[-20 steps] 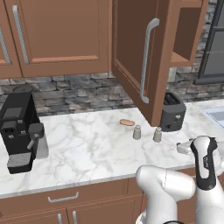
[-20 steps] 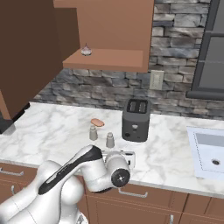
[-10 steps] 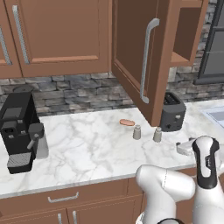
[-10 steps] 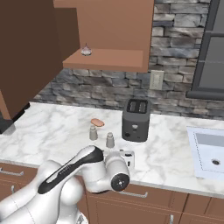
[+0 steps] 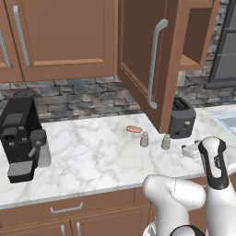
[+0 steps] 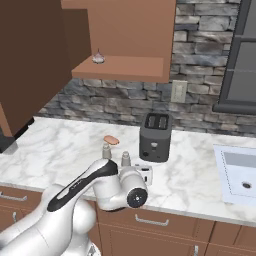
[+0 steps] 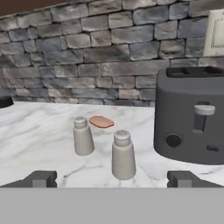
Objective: Pick the shaker and shaker from the counter and place them in the cabinet.
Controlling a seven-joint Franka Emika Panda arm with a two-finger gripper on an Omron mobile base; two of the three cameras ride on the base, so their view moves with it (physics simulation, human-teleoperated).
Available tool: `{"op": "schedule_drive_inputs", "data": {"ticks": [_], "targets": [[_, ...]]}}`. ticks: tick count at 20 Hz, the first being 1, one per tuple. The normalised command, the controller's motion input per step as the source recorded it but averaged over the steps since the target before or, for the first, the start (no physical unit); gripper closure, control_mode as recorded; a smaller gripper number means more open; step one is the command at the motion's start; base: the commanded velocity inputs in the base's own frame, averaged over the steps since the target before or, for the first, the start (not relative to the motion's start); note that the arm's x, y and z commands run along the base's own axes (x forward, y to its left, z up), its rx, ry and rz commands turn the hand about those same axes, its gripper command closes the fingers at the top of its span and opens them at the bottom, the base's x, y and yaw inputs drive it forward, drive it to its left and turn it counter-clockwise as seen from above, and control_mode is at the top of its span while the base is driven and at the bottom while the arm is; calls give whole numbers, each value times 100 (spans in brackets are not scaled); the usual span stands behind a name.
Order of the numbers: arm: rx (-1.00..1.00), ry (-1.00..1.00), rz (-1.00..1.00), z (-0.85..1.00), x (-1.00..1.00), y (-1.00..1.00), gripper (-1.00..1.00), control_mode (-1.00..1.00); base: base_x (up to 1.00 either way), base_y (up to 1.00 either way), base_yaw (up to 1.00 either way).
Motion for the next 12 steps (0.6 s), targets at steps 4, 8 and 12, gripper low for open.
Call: {"op": "schedule_drive_inputs", "data": {"ticks": [4, 8, 12], "targets": [[0, 1, 0, 0, 30, 29, -100, -100, 0, 0, 0], [0, 0, 0, -6, 13, 33, -100, -100, 0, 0, 0], [0, 0, 2, -7, 0, 32, -100, -100, 0, 0, 0]]}}
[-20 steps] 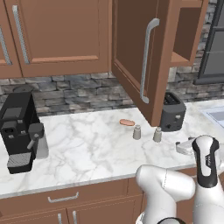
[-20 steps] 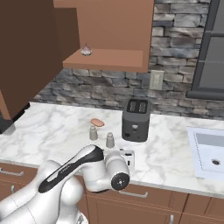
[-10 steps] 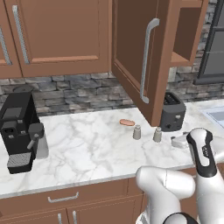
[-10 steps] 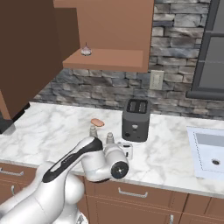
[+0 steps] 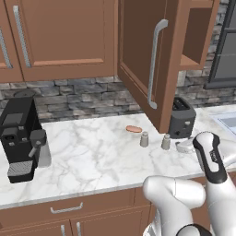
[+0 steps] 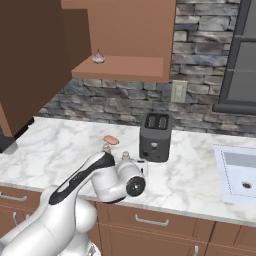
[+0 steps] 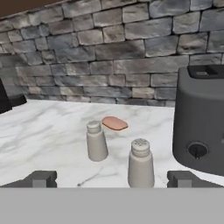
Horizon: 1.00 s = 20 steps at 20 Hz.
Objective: Pick the shaker and shaker from the counter and place them in the cabinet.
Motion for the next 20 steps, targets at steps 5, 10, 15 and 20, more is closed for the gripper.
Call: {"op": "schedule_drive_inputs", "data": {"ticks": [5, 10, 15, 20], "targets": [[0, 0, 1, 0, 0, 5, -100, -100, 0, 0, 0], [0, 0, 0, -8, 0, 7, -100, -100, 0, 0, 0], [0, 0, 0, -8, 4, 6, -100, -100, 0, 0, 0], [0, 0, 0, -8, 19, 12, -100, -100, 0, 0, 0]]}}
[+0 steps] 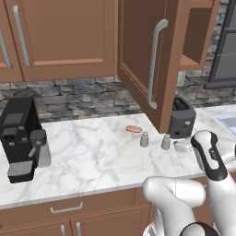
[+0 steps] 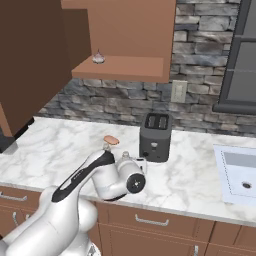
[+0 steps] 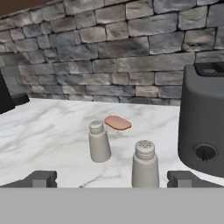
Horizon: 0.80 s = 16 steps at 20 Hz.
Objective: Pick the shaker and shaker from the counter and place them in the cabinet.
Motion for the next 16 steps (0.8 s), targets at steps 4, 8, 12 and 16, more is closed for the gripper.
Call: {"op": "schedule_drive_inputs", "data": {"ticks": [4, 8, 12, 16], "targets": [[0, 0, 0, -8, 25, 17, -100, -100, 0, 0, 0], [0, 0, 0, -12, 22, 16, -100, -100, 0, 0, 0], [0, 1, 0, -21, 13, 11, -100, -100, 0, 0, 0], [-1, 0, 0, -26, 7, 6, -100, -100, 0, 0, 0]]}}
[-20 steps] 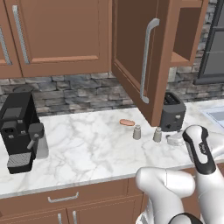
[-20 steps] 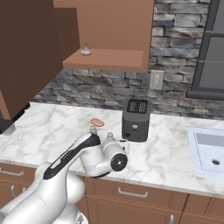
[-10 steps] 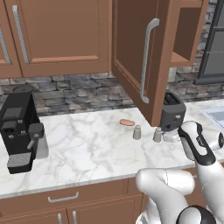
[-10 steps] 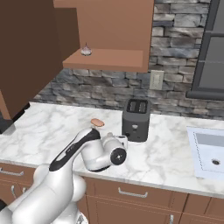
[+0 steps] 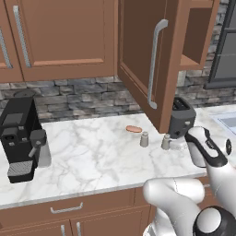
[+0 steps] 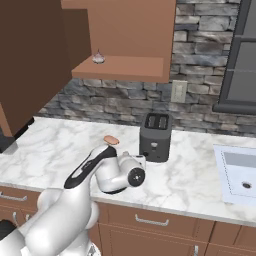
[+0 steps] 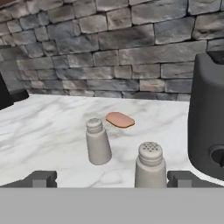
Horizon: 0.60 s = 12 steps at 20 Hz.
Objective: Pick the shaker and shaker from the counter and place them in the cabinet.
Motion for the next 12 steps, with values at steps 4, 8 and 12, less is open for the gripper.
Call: {"op": "schedule_drive_inputs", "data": {"ticks": [4, 8, 12], "targets": [[0, 0, 0, -21, 8, 8, -100, -100, 0, 0, 0], [0, 0, 0, -15, 16, 12, -100, -100, 0, 0, 0], [-1, 0, 0, -15, 17, 12, -100, -100, 0, 0, 0]]}}
